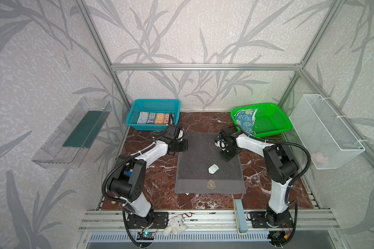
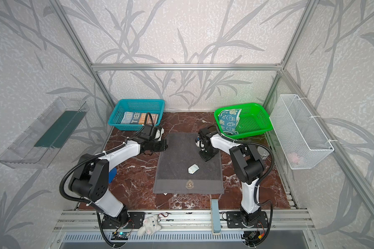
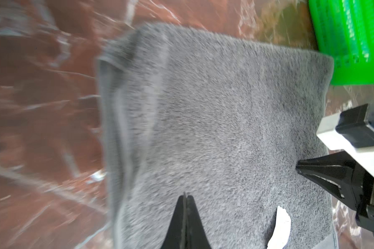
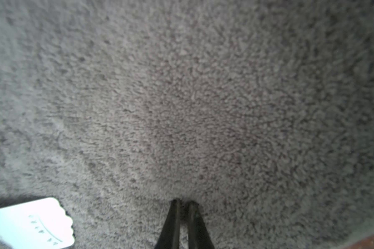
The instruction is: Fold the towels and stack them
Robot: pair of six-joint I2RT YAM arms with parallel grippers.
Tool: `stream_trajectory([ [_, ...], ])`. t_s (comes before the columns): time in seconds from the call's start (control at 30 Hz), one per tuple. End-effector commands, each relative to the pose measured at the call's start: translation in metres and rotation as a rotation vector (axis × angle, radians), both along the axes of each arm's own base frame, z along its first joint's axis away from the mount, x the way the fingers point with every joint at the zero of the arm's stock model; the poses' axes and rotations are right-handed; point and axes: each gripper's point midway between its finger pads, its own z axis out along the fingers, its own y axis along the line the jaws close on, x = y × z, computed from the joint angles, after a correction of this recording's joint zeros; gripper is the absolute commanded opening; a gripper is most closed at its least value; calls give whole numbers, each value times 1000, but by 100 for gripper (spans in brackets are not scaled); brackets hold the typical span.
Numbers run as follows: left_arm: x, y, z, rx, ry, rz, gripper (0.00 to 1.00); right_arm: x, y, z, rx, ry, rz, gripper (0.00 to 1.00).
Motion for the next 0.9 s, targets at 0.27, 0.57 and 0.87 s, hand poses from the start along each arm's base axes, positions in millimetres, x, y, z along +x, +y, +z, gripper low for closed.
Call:
stream_trajectory([
  [0.27,-30,30,-45,171,158,0,0,-46,37,-14,80,137,117,10],
  [0.57,-73,56,-60,270,266,-2,0,-62,51,-16,154,165,160,11],
  [0.87,-86,62,-47,267,265,24,0,-56,57,-1,194,109,203,14],
])
